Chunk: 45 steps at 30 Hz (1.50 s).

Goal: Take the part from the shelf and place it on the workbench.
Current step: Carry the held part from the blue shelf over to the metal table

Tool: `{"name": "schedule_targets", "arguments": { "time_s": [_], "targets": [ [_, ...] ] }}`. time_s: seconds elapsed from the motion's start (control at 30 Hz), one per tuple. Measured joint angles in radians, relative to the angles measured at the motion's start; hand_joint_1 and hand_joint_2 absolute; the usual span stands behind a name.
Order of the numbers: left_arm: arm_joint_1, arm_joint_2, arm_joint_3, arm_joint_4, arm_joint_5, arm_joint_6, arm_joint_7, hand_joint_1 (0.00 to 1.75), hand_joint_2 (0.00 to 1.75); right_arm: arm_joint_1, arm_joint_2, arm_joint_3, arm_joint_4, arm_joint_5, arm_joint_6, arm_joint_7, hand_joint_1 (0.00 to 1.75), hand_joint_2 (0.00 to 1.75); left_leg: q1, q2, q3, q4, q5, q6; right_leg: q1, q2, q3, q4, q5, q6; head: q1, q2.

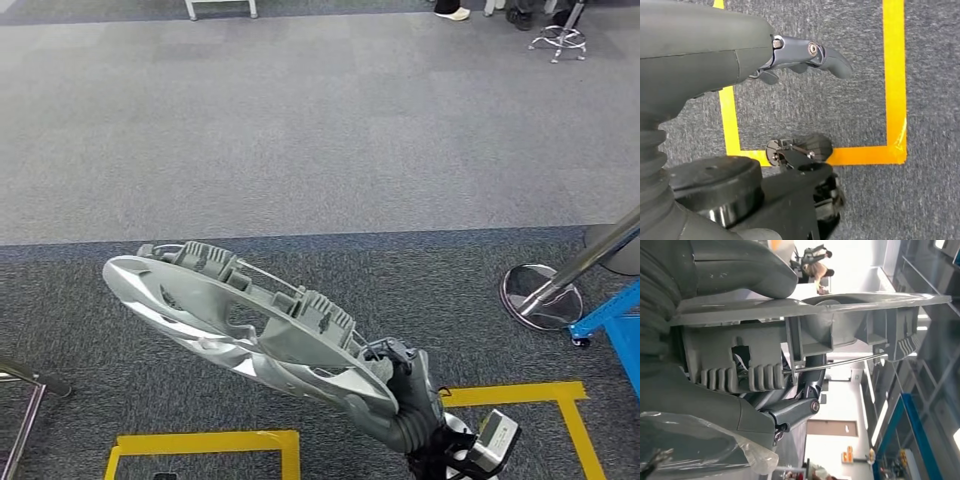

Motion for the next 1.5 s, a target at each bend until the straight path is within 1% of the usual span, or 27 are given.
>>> {"name": "schedule_targets", "arguments": {
  "time_s": [0.03, 0.1, 0.17, 0.23, 0.27, 0.3, 0.37, 0.4, 0.47, 0.53, 0.6, 0.67, 0.7, 0.77, 0.8, 0.87, 0.93, 0.97, 1.03, 1.1, 1.17, 1.23, 1.27, 1.3, 1.37, 1.43, 1.5],
  "targets": [
    [0.001, 0.0, 0.0, 0.0, -0.001, 0.0, 0.0, 0.0, 1.75, -0.001, 0.0, 0.0, -0.001, 0.002, 0.0, 0.0, 1.75, 1.75, 0.001, -0.011, 0.001, -0.005, 0.003, 0.006, -0.002, 0.001, 0.0, 0.002, -0.005, 0.006, 0.0, 0.0],
    [0.001, 0.001, 0.0, 0.0, -0.003, -0.001, 0.0, 0.0, 1.75, -0.001, 0.0, 0.0, -0.004, 0.009, 0.0, 0.0, 1.75, 1.75, 0.006, -0.033, 0.005, -0.014, 0.009, 0.021, -0.005, 0.044, -0.022, 0.053, -0.041, 0.013, 0.004, 0.0],
    [-0.002, 0.001, 0.002, -0.001, -0.006, -0.003, 0.0, 0.0, 1.75, 0.0, 0.0, 0.0, -0.006, 0.016, -0.001, 0.0, 1.75, 1.75, 0.007, -0.057, 0.004, -0.015, 0.011, 0.029, -0.006, 0.1, -0.087, 0.184, -0.103, 0.013, 0.01, 0.0],
    [-0.004, 0.002, 0.006, -0.001, -0.006, -0.005, 0.0, 0.0, 1.75, 0.002, 0.0, 0.0, -0.006, 0.024, -0.002, 0.001, 1.75, 1.75, 0.005, -0.084, 0.003, -0.014, 0.011, 0.031, -0.005, 0.116, -0.145, 0.288, -0.13, 0.012, 0.013, 0.0],
    [-0.003, 0.003, 0.011, -0.001, -0.006, -0.007, 0.0, 0.0, 1.75, 0.002, 0.0, 0.001, -0.006, 0.03, -0.003, 0.001, 1.75, 1.75, 0.004, -0.098, 0.003, -0.013, 0.011, 0.031, -0.005, 0.118, -0.15, 0.287, -0.114, 0.011, 0.013, 0.0],
    [-0.003, 0.004, 0.016, -0.001, -0.005, -0.008, -0.001, 0.0, 1.75, 0.001, 0.0, 0.003, -0.006, 0.035, -0.004, 0.001, 1.75, 1.75, 0.004, -0.112, 0.004, -0.011, 0.011, 0.031, -0.005, 0.121, -0.135, 0.246, -0.079, 0.01, 0.013, 0.0],
    [-0.003, 0.008, 0.024, -0.001, -0.002, -0.013, -0.002, 0.0, 1.75, -0.003, 0.0, 0.01, -0.006, 0.046, -0.008, 0.001, 1.75, 1.75, 0.004, -0.14, 0.001, -0.001, 0.007, 0.025, -0.009, 0.155, -0.076, 0.108, -0.008, 0.008, 0.013, 0.0],
    [-0.004, 0.009, 0.027, -0.002, -0.001, -0.015, -0.003, 0.0, 1.75, -0.004, 0.0, 0.013, -0.005, 0.05, -0.01, 0.001, 1.75, 1.75, 0.005, -0.152, -0.003, 0.004, 0.006, 0.021, -0.011, 0.174, -0.051, 0.056, 0.008, 0.006, 0.012, 0.0],
    [-0.003, 0.013, 0.03, -0.003, 0.001, -0.017, -0.004, 0.0, 1.75, -0.006, 0.001, 0.019, -0.005, 0.054, -0.012, 0.0, 1.75, 1.75, 0.007, -0.173, -0.013, 0.009, 0.008, 0.01, -0.01, 0.189, -0.032, 0.022, 0.007, 0.001, 0.012, 0.0],
    [0.002, 0.016, 0.036, -0.003, 0.001, -0.018, -0.004, 0.0, 1.75, -0.008, 0.002, 0.025, -0.005, 0.06, -0.015, 0.001, 1.75, 1.75, 0.01, -0.185, -0.02, 0.011, 0.01, -0.002, -0.009, 0.169, -0.027, 0.017, 0.011, -0.009, 0.011, 0.0],
    [0.006, 0.02, 0.042, -0.003, -0.004, -0.018, -0.004, 0.0, 1.75, -0.013, 0.003, 0.037, -0.005, 0.075, -0.027, 0.001, 1.75, 1.75, 0.009, -0.149, -0.04, 0.056, -0.019, -0.012, -0.011, 0.146, -0.022, 0.009, 0.014, -0.02, 0.005, 0.0],
    [0.005, 0.023, 0.047, -0.003, -0.013, -0.018, -0.003, 0.0, 1.75, -0.018, 0.003, 0.055, -0.004, 0.091, -0.048, 0.001, 1.75, 1.75, 0.011, -0.095, -0.095, 0.172, -0.077, -0.022, -0.009, 0.117, -0.018, 0.007, 0.012, -0.028, -0.001, 0.0],
    [0.005, 0.024, 0.049, -0.003, -0.018, -0.018, -0.003, 0.0, 1.75, -0.021, 0.003, 0.064, -0.003, 0.096, -0.058, 0.001, 1.75, 1.75, 0.013, -0.081, -0.124, 0.232, -0.101, -0.026, -0.008, 0.102, -0.017, 0.007, 0.01, -0.03, -0.001, 0.0],
    [0.006, 0.027, 0.05, -0.003, -0.028, -0.018, -0.003, 0.0, 1.75, -0.029, 0.002, 0.082, 0.001, 0.101, -0.073, 0.002, 1.75, 1.75, 0.017, -0.07, -0.143, 0.27, -0.097, -0.029, -0.006, 0.075, -0.015, 0.007, 0.006, -0.03, -0.001, 0.0],
    [0.007, 0.028, 0.051, -0.003, -0.032, -0.018, -0.003, 0.0, 1.75, -0.032, 0.002, 0.09, 0.003, 0.103, -0.077, 0.002, 1.75, 1.75, 0.017, -0.064, -0.124, 0.232, -0.069, -0.029, -0.006, 0.063, -0.011, 0.007, 0.003, -0.029, -0.001, 0.0],
    [0.007, 0.031, 0.053, -0.003, -0.037, -0.017, -0.003, 0.0, 1.75, -0.036, 0.001, 0.105, 0.004, 0.11, -0.084, 0.002, 1.75, 1.75, 0.011, -0.017, -0.058, 0.102, -0.008, -0.022, -0.002, 0.04, -0.002, 0.008, -0.005, -0.025, -0.002, 0.0],
    [0.002, 0.032, 0.054, -0.003, -0.04, -0.016, -0.003, 0.0, 1.75, -0.041, -0.001, 0.118, 0.004, 0.117, -0.089, 0.003, 1.75, 1.75, -0.001, 0.028, -0.022, 0.022, 0.011, -0.009, 0.004, 0.019, 0.002, 0.009, -0.012, -0.016, -0.001, 0.0],
    [0.0, 0.033, 0.055, -0.003, -0.041, -0.015, -0.003, 0.0, 1.75, -0.044, -0.002, 0.123, 0.005, 0.12, -0.091, 0.003, 1.75, 1.75, -0.006, 0.031, -0.021, 0.016, 0.005, -0.004, 0.006, 0.008, 0.003, 0.008, -0.014, -0.012, 0.0, 0.0],
    [0.0, 0.033, 0.056, -0.003, -0.043, -0.013, -0.003, 0.0, 1.75, -0.055, -0.004, 0.132, 0.007, 0.125, -0.093, 0.005, 1.75, 1.75, -0.004, 0.006, -0.021, 0.007, 0.007, 0.007, 0.006, -0.001, 0.007, 0.009, -0.023, -0.001, 0.002, 0.0],
    [-0.001, 0.032, 0.057, -0.003, -0.045, -0.01, -0.003, 0.0, 1.75, -0.065, -0.007, 0.138, 0.009, 0.128, -0.095, 0.006, 1.75, 1.75, 0.002, -0.02, -0.015, -0.001, 0.011, 0.02, 0.001, 0.047, -0.013, 0.058, -0.056, 0.009, 0.006, 0.0],
    [-0.006, 0.03, 0.059, -0.003, -0.047, -0.008, -0.003, 0.0, 1.75, -0.069, -0.01, 0.142, 0.012, 0.13, -0.098, 0.006, 1.75, 1.75, 0.005, -0.047, -0.014, -0.003, 0.012, 0.028, -0.003, 0.102, -0.078, 0.185, -0.114, 0.013, 0.011, 0.0],
    [-0.01, 0.027, 0.063, -0.003, -0.047, -0.009, -0.003, 0.0, 1.75, -0.07, -0.015, 0.144, 0.017, 0.136, -0.101, 0.007, 1.75, 1.75, 0.005, -0.079, -0.013, -0.002, 0.011, 0.029, -0.003, 0.115, -0.141, 0.289, -0.136, 0.015, 0.013, 0.0],
    [-0.011, 0.026, 0.065, -0.003, -0.047, -0.01, -0.004, 0.0, 1.75, -0.071, -0.017, 0.146, 0.019, 0.14, -0.102, 0.008, 1.75, 1.75, 0.005, -0.095, -0.012, -0.001, 0.011, 0.029, -0.003, 0.117, -0.15, 0.289, -0.117, 0.015, 0.013, 0.0],
    [-0.011, 0.025, 0.068, -0.003, -0.047, -0.011, -0.004, 0.0, 1.75, -0.074, -0.019, 0.15, 0.021, 0.145, -0.104, 0.009, 1.75, 1.75, 0.005, -0.111, -0.01, 0.0, 0.01, 0.028, -0.004, 0.122, -0.137, 0.243, -0.078, 0.014, 0.013, 0.0],
    [-0.012, 0.023, 0.071, -0.003, -0.051, -0.012, -0.005, 0.0, 1.75, -0.084, -0.023, 0.159, 0.024, 0.155, -0.109, 0.011, 1.75, 1.75, 0.005, -0.139, -0.009, 0.005, 0.007, 0.023, -0.008, 0.159, -0.083, 0.104, -0.003, 0.01, 0.013, 0.0],
    [-0.014, 0.022, 0.073, -0.003, -0.057, -0.012, -0.005, 0.0, 1.75, -0.094, -0.024, 0.167, 0.025, 0.162, -0.116, 0.013, 1.75, 1.75, 0.006, -0.161, -0.016, 0.009, 0.008, 0.013, -0.01, 0.191, -0.046, 0.028, 0.019, 0.004, 0.013, 0.0],
    [-0.012, 0.021, 0.074, -0.003, -0.059, -0.012, -0.005, 0.0, 1.75, -0.099, -0.025, 0.175, 0.026, 0.166, -0.121, 0.016, 1.75, 1.75, 0.01, -0.182, -0.023, 0.008, 0.012, 0.001, -0.008, 0.183, -0.037, 0.019, 0.016, -0.005, 0.013, 0.0]
  ]
}}
